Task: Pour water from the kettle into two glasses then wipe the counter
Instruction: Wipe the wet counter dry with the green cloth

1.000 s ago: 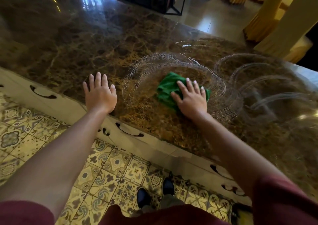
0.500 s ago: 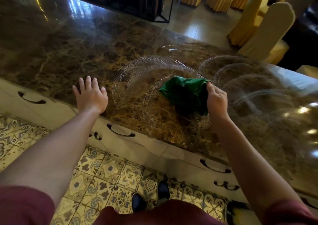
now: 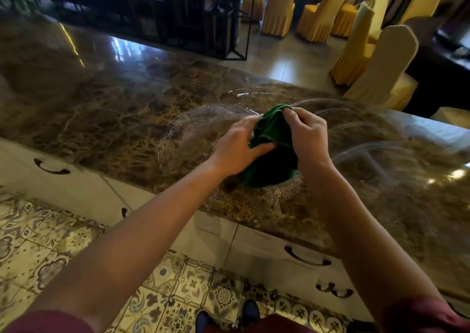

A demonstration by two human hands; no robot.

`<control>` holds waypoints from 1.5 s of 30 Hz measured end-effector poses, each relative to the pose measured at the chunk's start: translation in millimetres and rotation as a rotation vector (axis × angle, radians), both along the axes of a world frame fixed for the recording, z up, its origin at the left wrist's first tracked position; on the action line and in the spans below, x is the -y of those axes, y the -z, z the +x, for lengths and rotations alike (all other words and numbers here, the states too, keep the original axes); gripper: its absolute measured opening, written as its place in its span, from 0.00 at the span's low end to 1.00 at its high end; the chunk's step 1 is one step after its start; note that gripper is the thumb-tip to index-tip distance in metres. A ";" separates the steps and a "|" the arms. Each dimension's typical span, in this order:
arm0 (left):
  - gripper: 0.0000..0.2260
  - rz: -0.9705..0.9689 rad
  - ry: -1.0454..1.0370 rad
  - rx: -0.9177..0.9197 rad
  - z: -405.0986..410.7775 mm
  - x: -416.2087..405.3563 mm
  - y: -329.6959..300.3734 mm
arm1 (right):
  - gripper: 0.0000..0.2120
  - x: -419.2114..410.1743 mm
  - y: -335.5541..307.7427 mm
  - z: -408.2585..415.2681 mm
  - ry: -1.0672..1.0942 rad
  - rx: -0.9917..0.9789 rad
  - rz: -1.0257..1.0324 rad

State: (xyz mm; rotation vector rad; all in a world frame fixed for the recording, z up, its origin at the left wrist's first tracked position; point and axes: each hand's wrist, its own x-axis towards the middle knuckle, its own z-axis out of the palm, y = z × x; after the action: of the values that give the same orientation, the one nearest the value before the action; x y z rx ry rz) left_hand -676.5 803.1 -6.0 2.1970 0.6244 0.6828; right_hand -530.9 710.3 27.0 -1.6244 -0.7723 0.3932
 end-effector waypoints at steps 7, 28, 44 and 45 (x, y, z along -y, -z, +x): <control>0.02 -0.075 0.006 0.091 59.4 -13.4 -46.6 | 0.13 29.5 -27.2 66.0 0.116 0.308 -0.066; 0.13 0.605 0.270 -0.277 59.0 11.1 106.3 | 0.31 154.8 117.3 71.3 0.000 0.604 -0.504; 0.41 0.216 -0.663 -0.824 -178.0 -160.0 122.8 | 0.43 59.2 145.0 94.5 0.208 0.458 -1.114; 0.41 0.191 -0.664 -0.826 -186.4 -162.0 124.1 | 0.43 45.2 144.2 94.0 0.193 0.466 -1.117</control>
State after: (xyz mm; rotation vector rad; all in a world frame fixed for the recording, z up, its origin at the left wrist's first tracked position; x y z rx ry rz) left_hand -862.9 965.0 -130.1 2.4113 1.8192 0.0928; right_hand -436.8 665.1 -117.2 -2.8871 -0.7606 0.3181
